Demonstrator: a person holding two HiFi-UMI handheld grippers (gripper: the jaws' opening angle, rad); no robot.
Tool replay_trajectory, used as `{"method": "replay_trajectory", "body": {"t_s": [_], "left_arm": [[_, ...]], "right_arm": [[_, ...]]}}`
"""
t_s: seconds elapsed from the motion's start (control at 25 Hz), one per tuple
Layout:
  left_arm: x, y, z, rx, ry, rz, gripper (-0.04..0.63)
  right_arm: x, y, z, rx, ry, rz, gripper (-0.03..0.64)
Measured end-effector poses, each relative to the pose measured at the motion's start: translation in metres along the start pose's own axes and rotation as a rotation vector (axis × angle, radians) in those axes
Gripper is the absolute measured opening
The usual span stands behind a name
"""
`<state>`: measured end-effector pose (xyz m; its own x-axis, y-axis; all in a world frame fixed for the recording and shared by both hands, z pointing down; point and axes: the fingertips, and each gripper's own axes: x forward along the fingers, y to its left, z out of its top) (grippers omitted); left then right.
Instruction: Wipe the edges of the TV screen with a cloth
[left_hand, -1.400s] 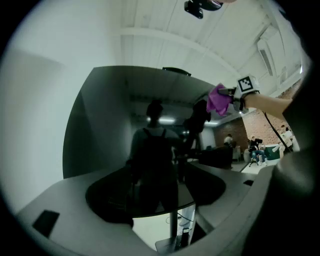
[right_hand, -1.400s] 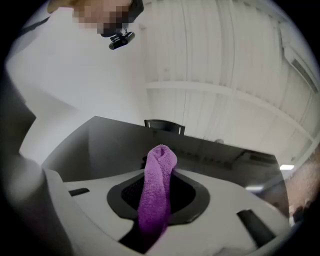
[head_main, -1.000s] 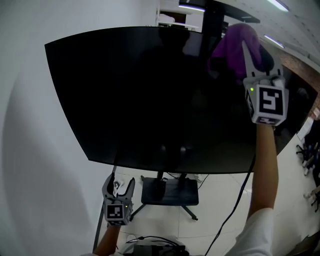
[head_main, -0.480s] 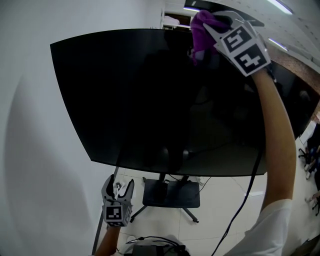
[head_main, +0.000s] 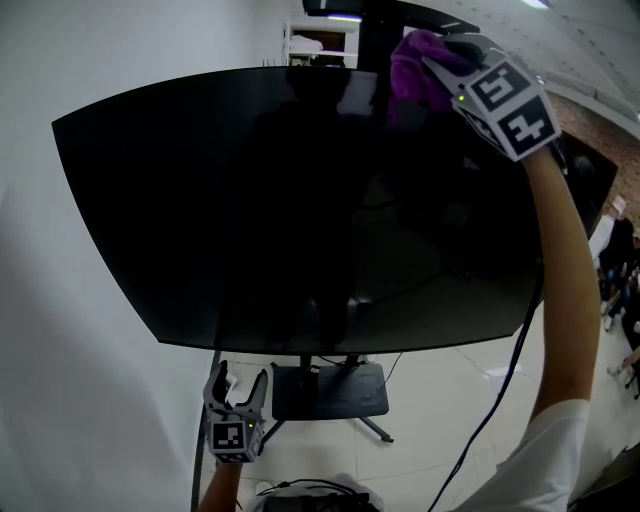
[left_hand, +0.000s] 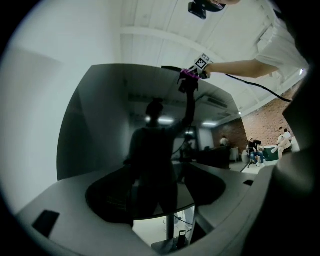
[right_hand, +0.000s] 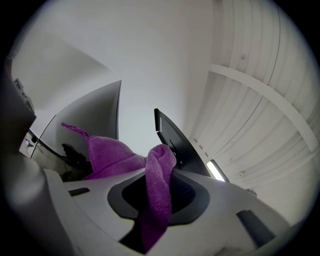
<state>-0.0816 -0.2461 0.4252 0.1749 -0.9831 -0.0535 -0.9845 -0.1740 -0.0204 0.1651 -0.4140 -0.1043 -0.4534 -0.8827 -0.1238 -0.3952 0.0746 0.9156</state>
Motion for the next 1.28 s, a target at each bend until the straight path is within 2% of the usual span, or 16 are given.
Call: {"method": "replay_trajectory", "body": {"t_s": [0.16,0.4,0.56,0.68,0.84,1.0,1.28], "left_arm": [[0.013,-0.018,0.002,0.009,-0.004,-0.033,0.322],[0.029,-0.048,0.007,0.008,-0.018,-0.055,0.322],[0.038,-0.071,-0.010,0.060,-0.010,-0.092,0.322],[0.049,-0.092,-0.009,0.034,-0.011,-0.102,0.322],[0.056,-0.109,-0.022,0.040,-0.002,-0.112,0.322],[0.069,-0.119,-0.028,0.027,0.004,-0.119,0.322],[0.088,-0.148,-0.021,0.041,-0.001,-0.149,0.322]], "right_arm": [[-0.027,-0.025,-0.043,0.032,0.038,-0.051,0.091],[-0.071,-0.064,-0.126,0.044,0.149,-0.133,0.089],[-0.100,-0.093,-0.184,0.071,0.211,-0.177,0.089],[-0.117,-0.111,-0.219,0.077,0.265,-0.202,0.089],[-0.147,-0.139,-0.278,0.094,0.348,-0.253,0.089],[-0.179,-0.162,-0.335,0.087,0.470,-0.298,0.089],[-0.245,-0.204,-0.437,0.229,0.602,-0.445,0.089]]}}
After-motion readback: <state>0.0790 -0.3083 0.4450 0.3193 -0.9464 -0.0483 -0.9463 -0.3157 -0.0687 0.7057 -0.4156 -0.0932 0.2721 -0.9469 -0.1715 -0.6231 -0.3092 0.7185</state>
